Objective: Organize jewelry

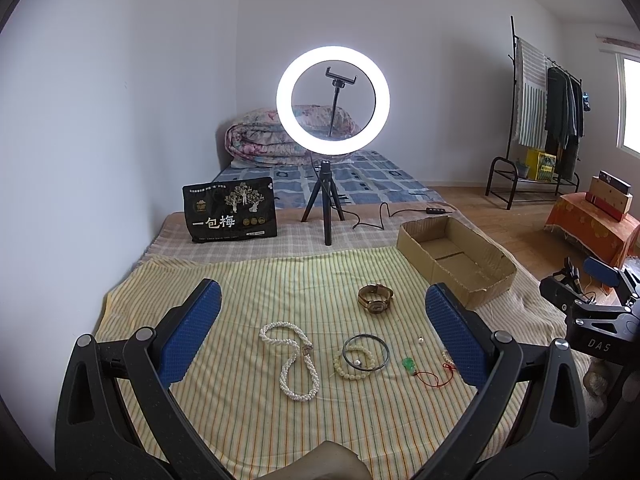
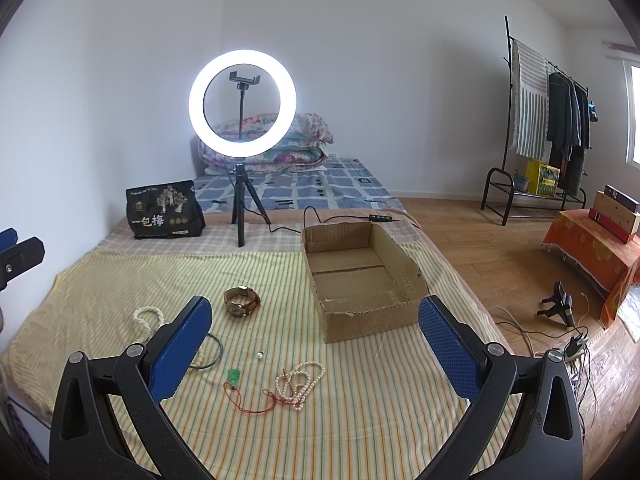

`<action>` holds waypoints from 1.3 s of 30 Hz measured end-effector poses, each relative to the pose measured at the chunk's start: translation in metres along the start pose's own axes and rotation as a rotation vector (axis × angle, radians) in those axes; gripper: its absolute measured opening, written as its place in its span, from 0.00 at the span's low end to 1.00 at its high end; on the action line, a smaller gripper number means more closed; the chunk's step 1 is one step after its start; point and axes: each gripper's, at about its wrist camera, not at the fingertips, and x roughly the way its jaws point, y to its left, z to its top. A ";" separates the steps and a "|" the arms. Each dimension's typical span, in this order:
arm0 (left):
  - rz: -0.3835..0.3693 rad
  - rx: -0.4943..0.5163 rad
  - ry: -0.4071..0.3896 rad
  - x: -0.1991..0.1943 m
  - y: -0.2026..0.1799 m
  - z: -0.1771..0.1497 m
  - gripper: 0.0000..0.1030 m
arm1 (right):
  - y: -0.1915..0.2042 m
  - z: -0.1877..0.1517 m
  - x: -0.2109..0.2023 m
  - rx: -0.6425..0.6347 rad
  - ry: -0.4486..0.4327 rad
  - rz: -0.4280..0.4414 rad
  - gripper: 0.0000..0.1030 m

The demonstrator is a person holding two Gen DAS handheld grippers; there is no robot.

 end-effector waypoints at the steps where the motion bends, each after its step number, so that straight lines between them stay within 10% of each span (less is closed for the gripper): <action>1: 0.001 0.000 0.001 -0.001 -0.001 0.002 1.00 | 0.000 0.000 0.000 0.000 0.001 0.000 0.99; 23: 0.073 -0.044 0.090 0.044 0.033 -0.002 1.00 | -0.026 -0.011 0.035 0.088 0.042 0.033 0.99; 32: 0.090 -0.047 0.151 0.088 0.067 0.004 1.00 | -0.038 -0.027 0.079 0.041 0.250 0.049 0.99; 39: 0.029 -0.177 0.294 0.132 0.100 -0.012 0.80 | -0.048 -0.046 0.113 0.077 0.386 0.058 0.99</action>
